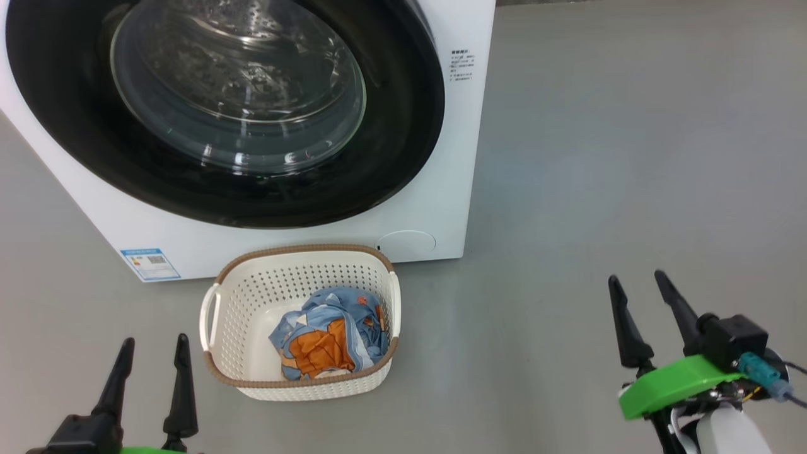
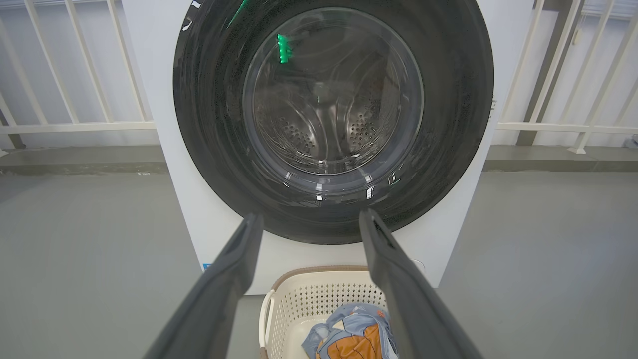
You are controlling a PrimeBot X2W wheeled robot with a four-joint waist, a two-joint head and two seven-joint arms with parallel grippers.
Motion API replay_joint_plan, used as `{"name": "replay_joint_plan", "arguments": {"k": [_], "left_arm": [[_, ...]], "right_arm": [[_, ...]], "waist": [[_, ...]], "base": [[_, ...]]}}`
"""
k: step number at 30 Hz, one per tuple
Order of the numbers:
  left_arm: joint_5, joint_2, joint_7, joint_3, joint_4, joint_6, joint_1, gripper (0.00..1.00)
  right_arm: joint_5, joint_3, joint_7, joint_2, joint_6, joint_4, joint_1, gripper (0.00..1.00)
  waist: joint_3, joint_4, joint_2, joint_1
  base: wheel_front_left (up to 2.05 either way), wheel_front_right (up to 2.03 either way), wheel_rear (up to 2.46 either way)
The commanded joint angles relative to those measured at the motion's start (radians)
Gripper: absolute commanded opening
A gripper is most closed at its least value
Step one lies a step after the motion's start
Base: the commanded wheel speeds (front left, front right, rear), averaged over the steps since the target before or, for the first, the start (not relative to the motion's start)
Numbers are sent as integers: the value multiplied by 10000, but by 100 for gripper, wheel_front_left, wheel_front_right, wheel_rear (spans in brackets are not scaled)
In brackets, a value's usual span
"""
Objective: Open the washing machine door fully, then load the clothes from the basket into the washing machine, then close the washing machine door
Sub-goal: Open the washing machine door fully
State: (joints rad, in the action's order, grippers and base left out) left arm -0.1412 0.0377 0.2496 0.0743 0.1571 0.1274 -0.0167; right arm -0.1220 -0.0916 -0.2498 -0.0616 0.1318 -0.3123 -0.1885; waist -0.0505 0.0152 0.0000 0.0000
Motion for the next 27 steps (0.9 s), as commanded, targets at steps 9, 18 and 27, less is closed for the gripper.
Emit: {"name": "replay_joint_plan", "arguments": {"k": [9,18,27], "left_arm": [[321,139,122,234,-607,31,-127,100],[314,131,122,189,-610,31,-307,100],[164,128,122,-3,-529,32,-581,100]], "right_arm": [[-1204,12,-120,-160,-11,673,-1295,100],[-4502,-403,130,-162,-11,441,-2634,100],[-8548,-1161,1511,-42,-11,-151,-3846,100]], "waist": [[-474,74,0,0],[-923,196,0,0],[-1471,379,0,0]], "base": [[0,0,0],[0,0,0],[0,0,0]]}}
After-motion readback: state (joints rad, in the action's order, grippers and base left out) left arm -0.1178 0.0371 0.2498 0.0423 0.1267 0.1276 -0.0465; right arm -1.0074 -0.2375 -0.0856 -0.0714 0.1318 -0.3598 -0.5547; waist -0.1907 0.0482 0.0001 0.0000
